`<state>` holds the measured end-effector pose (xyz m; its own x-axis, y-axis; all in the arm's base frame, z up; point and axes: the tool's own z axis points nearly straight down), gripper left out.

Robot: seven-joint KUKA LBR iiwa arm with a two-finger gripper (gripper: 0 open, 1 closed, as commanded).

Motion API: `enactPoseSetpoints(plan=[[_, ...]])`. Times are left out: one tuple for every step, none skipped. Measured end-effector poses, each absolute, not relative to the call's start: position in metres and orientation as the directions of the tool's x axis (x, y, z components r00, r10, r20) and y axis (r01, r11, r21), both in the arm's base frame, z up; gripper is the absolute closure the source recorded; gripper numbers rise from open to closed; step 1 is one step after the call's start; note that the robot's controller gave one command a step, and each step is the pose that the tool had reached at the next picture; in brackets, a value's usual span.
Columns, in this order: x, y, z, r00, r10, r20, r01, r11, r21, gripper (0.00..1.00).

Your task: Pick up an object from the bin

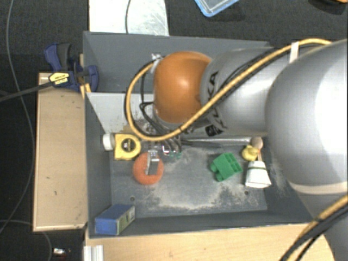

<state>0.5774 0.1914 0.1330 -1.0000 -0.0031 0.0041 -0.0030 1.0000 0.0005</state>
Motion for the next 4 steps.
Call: enactPoseSetpoints(plan=[[0.579,0.191,0.136,-1.0,0.001,-0.002,0.001,1.0,0.001,0.0],[0.571,0.173,0.124,-0.998,-0.063,-0.007,-0.063,0.998,0.004,0.0],[0.577,0.169,0.123,-0.991,-0.134,-0.007,-0.134,0.991,0.001,0.0],[0.57,0.149,0.078,-0.992,-0.125,-0.005,-0.125,0.992,0.001,0.0]])
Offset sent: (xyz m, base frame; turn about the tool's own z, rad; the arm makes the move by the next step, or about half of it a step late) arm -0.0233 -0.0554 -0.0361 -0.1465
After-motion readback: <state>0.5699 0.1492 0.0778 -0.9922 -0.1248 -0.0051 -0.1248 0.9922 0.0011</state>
